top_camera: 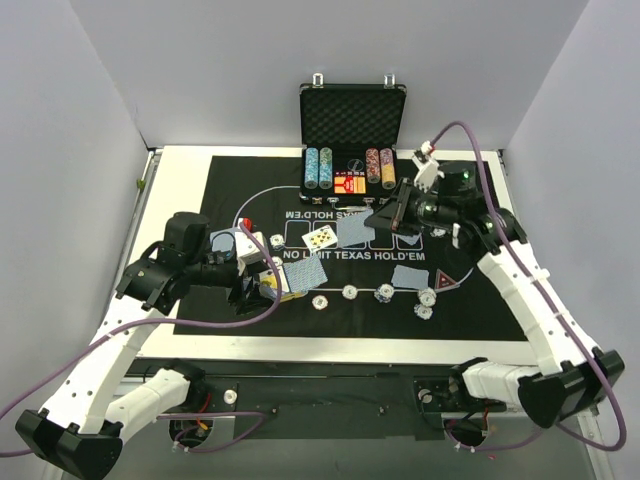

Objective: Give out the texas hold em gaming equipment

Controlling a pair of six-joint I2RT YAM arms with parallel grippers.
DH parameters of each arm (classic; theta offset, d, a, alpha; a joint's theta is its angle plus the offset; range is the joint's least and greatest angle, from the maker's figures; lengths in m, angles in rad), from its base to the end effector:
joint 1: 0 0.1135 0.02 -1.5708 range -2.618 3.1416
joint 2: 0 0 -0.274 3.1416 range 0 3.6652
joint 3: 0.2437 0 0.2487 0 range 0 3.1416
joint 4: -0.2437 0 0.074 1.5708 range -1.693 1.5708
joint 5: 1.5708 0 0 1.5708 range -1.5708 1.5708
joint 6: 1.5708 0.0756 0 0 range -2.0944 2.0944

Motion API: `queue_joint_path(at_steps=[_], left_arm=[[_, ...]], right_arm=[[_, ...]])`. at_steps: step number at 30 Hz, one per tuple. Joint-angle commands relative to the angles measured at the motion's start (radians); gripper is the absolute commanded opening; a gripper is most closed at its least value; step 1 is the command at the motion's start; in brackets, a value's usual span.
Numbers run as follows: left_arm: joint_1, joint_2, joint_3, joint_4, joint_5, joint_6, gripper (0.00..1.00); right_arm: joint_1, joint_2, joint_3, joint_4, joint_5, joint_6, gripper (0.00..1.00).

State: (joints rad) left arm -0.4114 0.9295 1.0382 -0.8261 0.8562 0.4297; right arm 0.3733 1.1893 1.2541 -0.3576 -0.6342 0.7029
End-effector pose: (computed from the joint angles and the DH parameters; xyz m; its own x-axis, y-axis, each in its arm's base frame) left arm 0.1445 -0.1254 0.3377 -0.2213 0.3944 -0.8919 0.9635 0.2296 -0.1375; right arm 0.2482 0.1453 0.4044 -0.7364 0.2708 -0.6199 -0.4534 0.4825 0.7494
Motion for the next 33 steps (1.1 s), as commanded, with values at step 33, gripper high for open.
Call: queue_joint_path(at_steps=[33], left_arm=[[-0.012, -0.027, 0.057, -0.008, 0.023, 0.007, 0.00]], right_arm=[[0.463, 1.254, 0.967, -0.489, 1.325, -0.560, 0.00]])
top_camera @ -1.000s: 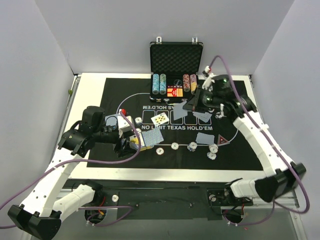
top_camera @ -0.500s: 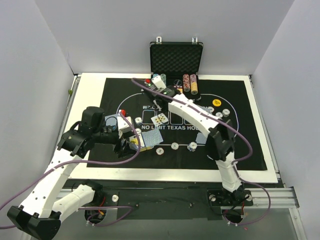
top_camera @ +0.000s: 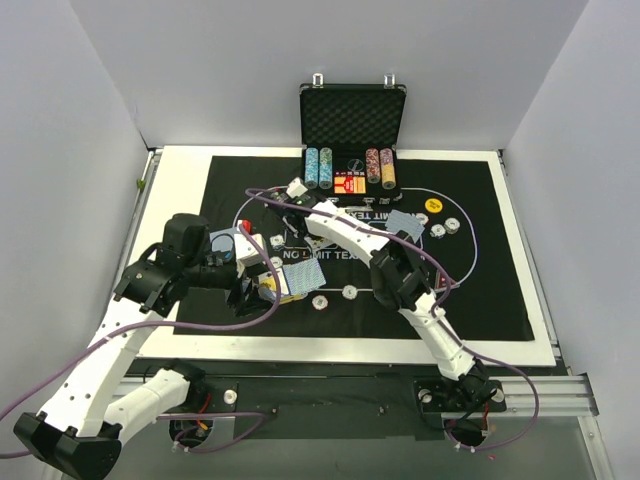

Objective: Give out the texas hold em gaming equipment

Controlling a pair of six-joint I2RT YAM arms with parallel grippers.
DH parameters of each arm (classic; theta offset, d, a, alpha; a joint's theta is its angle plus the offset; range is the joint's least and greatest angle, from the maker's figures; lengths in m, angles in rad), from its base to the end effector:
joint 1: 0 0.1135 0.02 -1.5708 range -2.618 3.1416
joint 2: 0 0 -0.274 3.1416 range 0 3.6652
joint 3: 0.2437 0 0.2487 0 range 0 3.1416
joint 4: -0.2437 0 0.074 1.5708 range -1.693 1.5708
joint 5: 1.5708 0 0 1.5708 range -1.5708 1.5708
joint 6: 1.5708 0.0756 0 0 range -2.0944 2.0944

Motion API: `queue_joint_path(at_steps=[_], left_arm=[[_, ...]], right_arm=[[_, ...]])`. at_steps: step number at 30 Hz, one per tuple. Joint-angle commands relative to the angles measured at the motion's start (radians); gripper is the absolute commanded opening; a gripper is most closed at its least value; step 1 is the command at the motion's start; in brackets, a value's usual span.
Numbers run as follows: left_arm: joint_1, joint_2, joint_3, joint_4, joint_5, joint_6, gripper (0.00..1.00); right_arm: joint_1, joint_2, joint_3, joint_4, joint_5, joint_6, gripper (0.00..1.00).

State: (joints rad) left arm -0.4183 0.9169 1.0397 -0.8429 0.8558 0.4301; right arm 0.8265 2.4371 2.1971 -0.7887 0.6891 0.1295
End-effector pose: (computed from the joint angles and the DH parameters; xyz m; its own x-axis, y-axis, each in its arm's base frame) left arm 0.1398 -0.1246 0.3386 -0.2204 0.3971 -0.8909 0.9648 0.2232 -0.1392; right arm 0.4051 0.3689 0.1785 -0.6201 -0.5261 -0.5820 -0.2676 0.8391 -0.4735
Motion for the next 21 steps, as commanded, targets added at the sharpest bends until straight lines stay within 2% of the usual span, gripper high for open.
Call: queue_joint_path(at_steps=[1, 12, 17, 21], left_arm=[[-0.005, -0.015, 0.056, 0.008, 0.020, 0.007, 0.00], [-0.007, -0.018, 0.054, 0.016, 0.022, 0.004, 0.00], [-0.007, -0.024, 0.049, 0.015, 0.017, 0.006, 0.00], [-0.007, -0.026, 0.049, 0.015, 0.020, 0.009, 0.00]], right_arm=[[0.011, 0.008, 0.009, -0.058, -0.019, 0.016, 0.00], [0.028, -0.015, -0.079, -0.003, -0.249, 0.068, 0.00], [0.023, -0.042, -0.149, 0.058, -0.313, 0.088, 0.12], [0.022, -0.066, -0.181, 0.106, -0.393, 0.094, 0.16]])
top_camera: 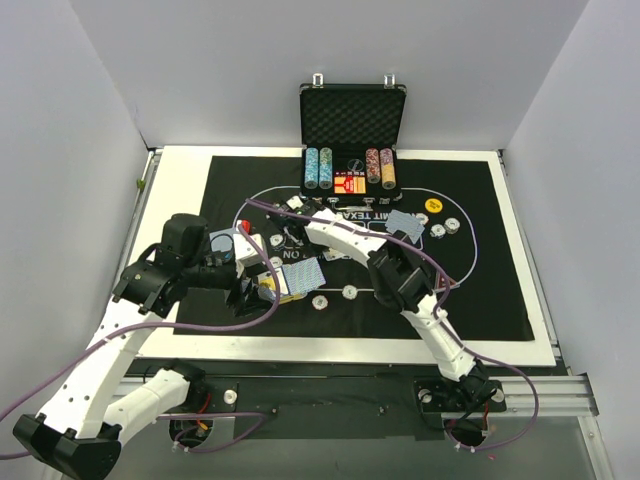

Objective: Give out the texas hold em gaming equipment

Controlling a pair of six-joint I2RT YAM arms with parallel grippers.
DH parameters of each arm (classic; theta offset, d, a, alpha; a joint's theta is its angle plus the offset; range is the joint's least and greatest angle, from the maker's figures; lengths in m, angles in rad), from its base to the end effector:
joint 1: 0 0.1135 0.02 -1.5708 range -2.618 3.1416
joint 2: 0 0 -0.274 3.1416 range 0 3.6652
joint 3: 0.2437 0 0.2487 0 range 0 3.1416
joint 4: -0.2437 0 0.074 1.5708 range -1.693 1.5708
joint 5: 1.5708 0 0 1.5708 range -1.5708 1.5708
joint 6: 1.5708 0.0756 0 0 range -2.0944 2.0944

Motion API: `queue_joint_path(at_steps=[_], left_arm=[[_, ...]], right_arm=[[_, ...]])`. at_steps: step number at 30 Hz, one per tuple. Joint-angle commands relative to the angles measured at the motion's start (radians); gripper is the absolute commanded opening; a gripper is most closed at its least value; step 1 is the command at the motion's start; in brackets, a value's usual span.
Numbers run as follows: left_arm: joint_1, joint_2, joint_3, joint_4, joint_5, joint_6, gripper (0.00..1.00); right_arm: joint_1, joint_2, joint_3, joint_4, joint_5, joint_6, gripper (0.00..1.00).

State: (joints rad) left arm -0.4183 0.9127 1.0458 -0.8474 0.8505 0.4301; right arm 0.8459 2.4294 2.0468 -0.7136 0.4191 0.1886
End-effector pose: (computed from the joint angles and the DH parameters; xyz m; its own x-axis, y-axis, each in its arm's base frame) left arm 0.1389 -0.1239 0.3406 -0.2160 0.3970 -0.8920 0.9648 0.2272 -0.1325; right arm 0.3805 0.3831 0.1309 -0.6844 -0.5144 -0.5167 -0.4400 0.8565 -0.2699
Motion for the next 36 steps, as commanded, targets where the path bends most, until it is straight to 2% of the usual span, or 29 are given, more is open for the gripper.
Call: queue_joint_path(at_steps=[1, 9, 15, 16, 18, 20, 21, 24, 26, 31, 36], left_arm=[[-0.007, -0.021, 0.043, 0.019, 0.025, 0.009, 0.00], [-0.007, -0.028, 0.042, 0.013, 0.022, 0.015, 0.00], [-0.007, -0.028, 0.040, 0.013, 0.024, 0.016, 0.00], [-0.007, -0.026, 0.040, 0.013, 0.025, 0.016, 0.00], [-0.007, -0.025, 0.039, 0.016, 0.024, 0.015, 0.00], [-0.005, -0.025, 0.039, 0.016, 0.024, 0.015, 0.00], [-0.005, -0.021, 0.040, 0.016, 0.025, 0.013, 0.00], [-0.005, -0.024, 0.039, 0.014, 0.025, 0.015, 0.00], [-0.005, -0.028, 0.033, 0.019, 0.028, 0.013, 0.00], [-0.005, -0.021, 0.022, 0.031, 0.028, 0.009, 0.00], [-0.005, 0.002, 0.019, 0.041, 0.019, 0.018, 0.00]], right_arm=[[0.002, -0.056, -0.025, 0.035, -0.141, 0.035, 0.20], [-0.036, -0.130, -0.071, 0.106, -0.298, 0.072, 0.39], [-0.103, -0.283, -0.141, 0.172, -0.410, 0.156, 0.40], [-0.111, -0.305, -0.164, 0.181, -0.475, 0.173, 0.40], [-0.148, -0.390, -0.215, 0.215, -0.552, 0.248, 0.52], [-0.183, -0.493, -0.296, 0.267, -0.645, 0.323, 0.89], [-0.208, -0.574, -0.336, 0.319, -0.701, 0.350, 0.93], [-0.243, -0.748, -0.547, 0.457, -0.819, 0.477, 0.95], [-0.257, -0.919, -0.659, 0.551, -0.874, 0.537, 0.95], [-0.260, -1.167, -0.910, 0.631, -0.976, 0.629, 0.96], [-0.260, -1.357, -1.048, 0.692, -1.046, 0.722, 0.97]])
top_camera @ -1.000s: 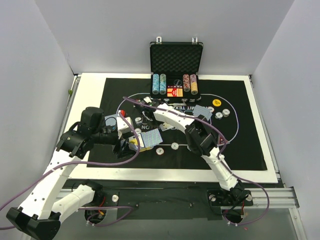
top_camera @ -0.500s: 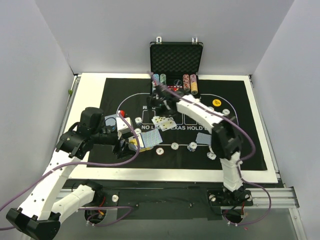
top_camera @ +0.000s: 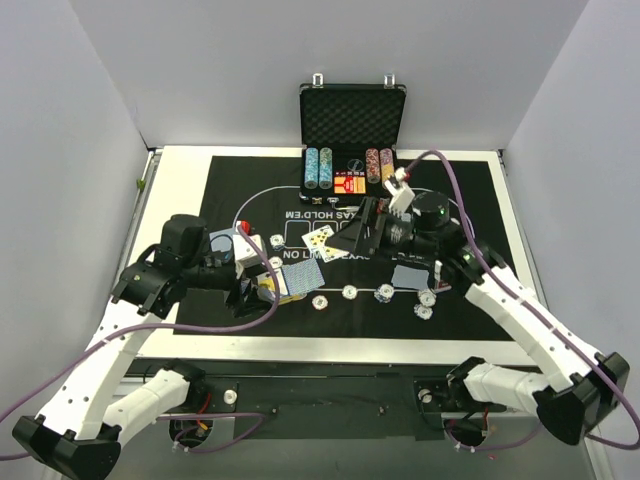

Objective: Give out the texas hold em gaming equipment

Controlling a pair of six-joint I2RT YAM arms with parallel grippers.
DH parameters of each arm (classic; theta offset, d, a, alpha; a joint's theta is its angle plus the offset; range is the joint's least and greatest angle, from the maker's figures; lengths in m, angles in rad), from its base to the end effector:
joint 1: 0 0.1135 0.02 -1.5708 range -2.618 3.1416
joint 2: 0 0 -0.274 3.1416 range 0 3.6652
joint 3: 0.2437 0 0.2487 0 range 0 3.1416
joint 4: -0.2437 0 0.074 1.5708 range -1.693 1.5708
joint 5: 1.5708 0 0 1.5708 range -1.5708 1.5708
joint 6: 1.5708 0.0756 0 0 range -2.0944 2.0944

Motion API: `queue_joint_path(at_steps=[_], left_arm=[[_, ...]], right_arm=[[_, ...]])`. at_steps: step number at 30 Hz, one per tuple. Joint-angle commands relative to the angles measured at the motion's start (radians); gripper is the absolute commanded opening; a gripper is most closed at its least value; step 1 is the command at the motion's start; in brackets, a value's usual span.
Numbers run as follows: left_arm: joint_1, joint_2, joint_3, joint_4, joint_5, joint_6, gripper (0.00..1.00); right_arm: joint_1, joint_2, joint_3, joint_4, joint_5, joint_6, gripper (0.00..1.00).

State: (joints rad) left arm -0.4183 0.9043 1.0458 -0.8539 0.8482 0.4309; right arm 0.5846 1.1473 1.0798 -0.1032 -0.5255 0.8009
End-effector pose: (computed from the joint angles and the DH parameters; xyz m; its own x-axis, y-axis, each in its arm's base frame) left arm 0.1368 -0.1229 0.3413 -0.2138 0.3973 -0.8924 0.9649 0.2286 -0.1294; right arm 0.2206 0.1915 0.3832 -0.7374 0.2568 -0.6248 -0.5175 0.3796 0.7669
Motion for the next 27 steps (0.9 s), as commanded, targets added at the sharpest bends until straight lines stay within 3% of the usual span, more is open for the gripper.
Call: queue_joint_path(at_steps=[1, 10, 18, 27], left_arm=[[-0.005, 0.016, 0.017, 0.050, 0.019, 0.023, 0.00], [-0.005, 0.028, 0.002, 0.081, 0.014, 0.016, 0.00], [-0.005, 0.031, 0.006, 0.102, 0.022, 0.000, 0.00], [-0.005, 0.015, 0.010, 0.099, 0.026, -0.003, 0.00]], right_arm=[[0.003, -0.087, -0.105, 0.089, -0.116, 0.138, 0.97], [0.081, -0.121, -0.118, 0.106, -0.134, 0.146, 0.97], [0.179, -0.012, -0.049, -0.041, -0.038, 0.057, 0.96], [0.193, 0.075, -0.023, 0.032, -0.037, 0.090, 0.85]])
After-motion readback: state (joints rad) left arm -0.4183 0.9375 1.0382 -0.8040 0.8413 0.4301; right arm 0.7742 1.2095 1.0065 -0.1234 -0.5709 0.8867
